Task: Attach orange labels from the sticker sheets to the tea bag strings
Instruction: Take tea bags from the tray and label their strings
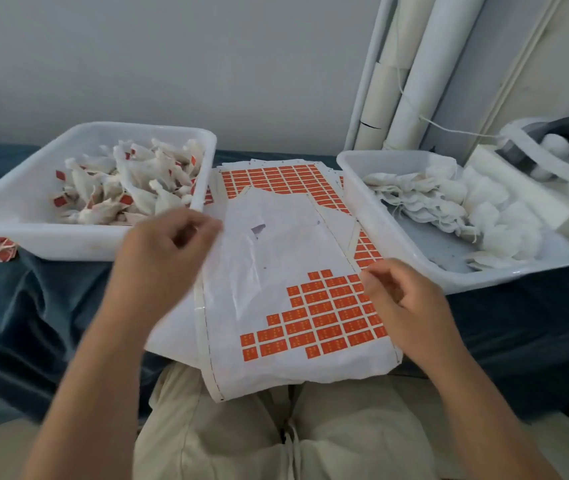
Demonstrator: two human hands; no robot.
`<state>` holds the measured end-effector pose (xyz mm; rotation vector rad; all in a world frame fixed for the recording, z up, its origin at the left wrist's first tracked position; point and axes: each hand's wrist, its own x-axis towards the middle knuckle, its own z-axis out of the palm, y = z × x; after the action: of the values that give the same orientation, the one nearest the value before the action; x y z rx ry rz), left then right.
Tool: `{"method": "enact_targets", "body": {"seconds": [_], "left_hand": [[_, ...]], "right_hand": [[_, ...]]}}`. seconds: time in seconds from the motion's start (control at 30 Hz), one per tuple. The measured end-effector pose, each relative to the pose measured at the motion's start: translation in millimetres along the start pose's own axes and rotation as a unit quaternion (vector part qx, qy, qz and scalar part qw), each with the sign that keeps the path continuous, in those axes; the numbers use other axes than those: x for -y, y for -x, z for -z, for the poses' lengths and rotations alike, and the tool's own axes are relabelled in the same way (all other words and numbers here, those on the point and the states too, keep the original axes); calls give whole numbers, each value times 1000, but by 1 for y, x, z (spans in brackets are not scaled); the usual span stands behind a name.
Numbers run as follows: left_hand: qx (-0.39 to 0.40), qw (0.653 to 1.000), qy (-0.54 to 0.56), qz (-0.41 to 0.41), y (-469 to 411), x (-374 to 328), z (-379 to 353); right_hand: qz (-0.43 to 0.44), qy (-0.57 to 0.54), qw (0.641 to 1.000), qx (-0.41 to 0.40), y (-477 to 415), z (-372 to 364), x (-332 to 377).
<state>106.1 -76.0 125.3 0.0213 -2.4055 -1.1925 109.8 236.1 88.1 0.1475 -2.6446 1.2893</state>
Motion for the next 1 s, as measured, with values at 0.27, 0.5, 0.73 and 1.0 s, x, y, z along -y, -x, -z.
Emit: {"method": "enact_targets", "body": {"seconds": [0.27,0.5,0.73,1.0], "left_hand": [[153,984,65,57,61,9,-78],[168,970,158,79,64,4,-80],[164,969,155,97,64,3,-82],[175,968,164,73,70,-6,-84]], "right_hand": [[-79,346,934,25,-122,80,-51],[-268,549,783,118,-188,102,-105],[-176,490,853,-30,-184,119,-97],[38,171,978,-111,-131,111,-20]]}}
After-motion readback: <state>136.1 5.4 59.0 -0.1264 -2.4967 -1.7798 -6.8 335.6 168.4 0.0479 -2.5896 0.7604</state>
